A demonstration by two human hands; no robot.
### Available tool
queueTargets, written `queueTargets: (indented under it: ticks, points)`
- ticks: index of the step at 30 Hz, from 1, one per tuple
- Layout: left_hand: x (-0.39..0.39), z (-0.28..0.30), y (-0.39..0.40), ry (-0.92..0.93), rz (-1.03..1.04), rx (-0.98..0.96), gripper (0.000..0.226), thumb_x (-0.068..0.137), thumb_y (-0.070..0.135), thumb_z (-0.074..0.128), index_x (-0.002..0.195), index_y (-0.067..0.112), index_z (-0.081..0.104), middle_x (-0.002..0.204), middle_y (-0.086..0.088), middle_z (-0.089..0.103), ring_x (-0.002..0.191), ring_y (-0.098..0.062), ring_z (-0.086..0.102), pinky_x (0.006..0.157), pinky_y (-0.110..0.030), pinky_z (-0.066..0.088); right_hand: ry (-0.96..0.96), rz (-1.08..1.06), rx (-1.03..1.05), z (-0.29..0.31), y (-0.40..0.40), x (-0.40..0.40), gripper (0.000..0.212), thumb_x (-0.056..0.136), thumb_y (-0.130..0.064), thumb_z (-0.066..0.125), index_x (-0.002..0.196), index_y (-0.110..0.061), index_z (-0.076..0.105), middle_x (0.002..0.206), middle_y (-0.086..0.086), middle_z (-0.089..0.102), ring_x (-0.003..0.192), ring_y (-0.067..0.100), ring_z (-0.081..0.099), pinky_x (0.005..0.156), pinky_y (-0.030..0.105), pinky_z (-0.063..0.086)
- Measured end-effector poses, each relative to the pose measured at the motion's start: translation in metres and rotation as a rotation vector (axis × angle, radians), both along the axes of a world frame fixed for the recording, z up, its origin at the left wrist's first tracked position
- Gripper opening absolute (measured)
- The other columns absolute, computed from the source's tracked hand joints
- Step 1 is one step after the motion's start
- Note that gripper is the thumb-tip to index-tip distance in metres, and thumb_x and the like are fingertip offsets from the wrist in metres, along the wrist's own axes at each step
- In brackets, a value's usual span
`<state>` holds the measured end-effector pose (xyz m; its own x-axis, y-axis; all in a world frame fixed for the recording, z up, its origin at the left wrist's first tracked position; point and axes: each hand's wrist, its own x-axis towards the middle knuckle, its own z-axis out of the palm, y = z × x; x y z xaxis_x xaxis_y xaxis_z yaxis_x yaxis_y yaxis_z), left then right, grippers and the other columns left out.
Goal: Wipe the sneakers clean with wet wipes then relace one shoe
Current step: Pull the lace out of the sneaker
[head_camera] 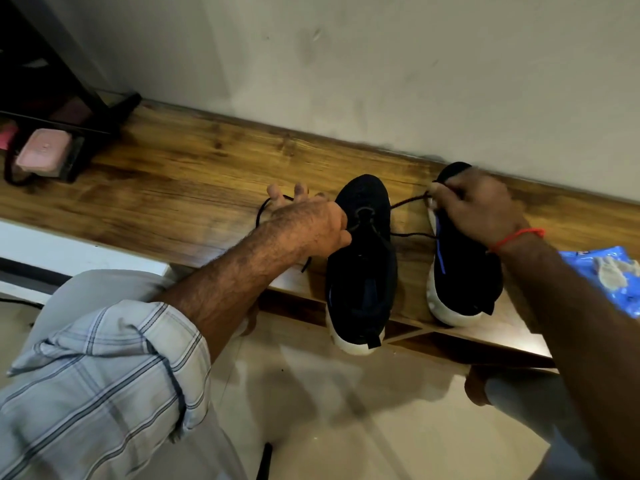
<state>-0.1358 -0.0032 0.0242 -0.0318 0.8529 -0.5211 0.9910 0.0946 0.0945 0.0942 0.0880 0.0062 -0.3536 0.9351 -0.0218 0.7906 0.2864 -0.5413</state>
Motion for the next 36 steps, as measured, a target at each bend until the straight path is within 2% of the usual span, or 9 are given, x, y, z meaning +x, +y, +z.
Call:
queueTargets:
  ticks: [2, 4, 8, 11, 15, 21, 28, 32, 36]
  points:
    - [0.002, -0.001, 0.000, -0.031, 0.007, 0.011, 0.022, 0.100, 0.047, 0.048, 0.109, 0.039, 0.067, 0.149, -0.001, 0.044, 0.146, -0.035, 0.017, 0.110, -0.071, 0.012, -0.079, -0.131, 0.075, -0.006, -0.001, -0.002, 0.056, 0.089, -0.047, 0.064, 0.128, -0.008, 0.058, 0.133, 0.021, 0.048, 0.130, 0.038, 0.041, 0.107, 0.038, 0.036]
    - [0.002, -0.002, -0.001, -0.029, 0.006, 0.021, 0.023, 0.100, 0.047, 0.049, 0.106, 0.036, 0.068, 0.144, -0.001, 0.047, 0.144, -0.035, 0.018, 0.109, -0.070, 0.013, -0.048, -0.060, 0.074, -0.007, -0.011, -0.010, 0.075, 0.086, -0.053, 0.067, 0.146, -0.014, 0.042, 0.152, 0.016, 0.028, 0.143, 0.037, 0.021, 0.118, 0.047, 0.026]
    - [0.004, -0.005, 0.000, 0.008, -0.008, 0.064, 0.030, 0.099, 0.051, 0.045, 0.107, 0.035, 0.068, 0.139, 0.000, 0.050, 0.140, -0.034, 0.024, 0.107, -0.067, 0.017, -0.244, 0.180, 0.130, -0.004, -0.038, -0.032, 0.053, 0.079, -0.075, 0.055, 0.110, -0.034, 0.068, 0.139, -0.001, 0.042, 0.138, 0.031, 0.023, 0.111, 0.053, 0.025]
    - [0.009, -0.008, -0.002, 0.036, -0.012, 0.115, 0.038, 0.099, 0.063, 0.041, 0.104, 0.036, 0.067, 0.136, 0.002, 0.053, 0.137, -0.031, 0.028, 0.103, -0.066, 0.019, -0.372, 0.228, 0.108, -0.012, -0.048, -0.043, 0.037, 0.085, -0.065, 0.057, 0.095, -0.032, 0.069, 0.132, -0.003, 0.047, 0.134, 0.029, 0.026, 0.109, 0.049, 0.023]
    - [0.009, -0.006, -0.003, 0.077, 0.019, 0.140, 0.035, 0.097, 0.060, 0.048, 0.102, 0.032, 0.068, 0.129, 0.002, 0.056, 0.137, -0.031, 0.031, 0.107, -0.067, 0.020, -0.315, 0.069, -0.006, -0.010, -0.045, -0.045, 0.026, 0.088, -0.047, 0.062, 0.079, -0.022, 0.065, 0.114, 0.000, 0.054, 0.120, 0.030, 0.036, 0.097, 0.044, 0.033]
    - [0.000, -0.002, -0.001, 0.047, 0.122, -0.006, 0.033, 0.091, 0.057, 0.054, 0.081, 0.026, 0.058, 0.108, -0.001, 0.054, 0.134, -0.032, 0.037, 0.110, -0.070, 0.012, -0.377, 0.040, -0.100, -0.007, -0.039, -0.041, 0.028, 0.086, -0.044, 0.059, 0.070, -0.021, 0.066, 0.097, -0.001, 0.056, 0.109, 0.028, 0.039, 0.089, 0.042, 0.029]
    - [0.022, -0.024, -0.006, -0.045, -0.147, 0.351, 0.043, 0.089, 0.048, 0.064, 0.130, 0.038, 0.056, 0.155, 0.008, 0.033, 0.141, -0.028, 0.026, 0.105, -0.064, 0.023, -0.202, 0.117, -0.141, -0.001, -0.052, -0.039, 0.023, 0.087, -0.036, 0.063, 0.069, -0.022, 0.064, 0.097, -0.009, 0.048, 0.110, 0.023, 0.037, 0.086, 0.039, 0.027]
    - [0.034, -0.031, -0.004, 0.040, -0.152, 0.454, 0.025, 0.094, 0.043, 0.064, 0.118, 0.040, 0.068, 0.141, 0.015, 0.053, 0.135, -0.022, 0.037, 0.104, -0.061, 0.023, -0.275, 0.086, -0.078, -0.003, -0.056, -0.038, 0.024, 0.085, -0.039, 0.061, 0.066, -0.024, 0.062, 0.096, -0.007, 0.050, 0.107, 0.021, 0.037, 0.085, 0.038, 0.025]
    - [0.026, -0.025, 0.003, -0.109, 0.045, 0.488, 0.022, 0.090, 0.058, 0.063, 0.103, 0.043, 0.073, 0.122, 0.018, 0.065, 0.125, -0.017, 0.047, 0.104, -0.057, 0.028, -0.311, 0.052, -0.092, -0.006, -0.052, -0.034, 0.031, 0.085, -0.043, 0.057, 0.063, -0.021, 0.057, 0.092, -0.003, 0.053, 0.104, 0.024, 0.039, 0.086, 0.041, 0.027]
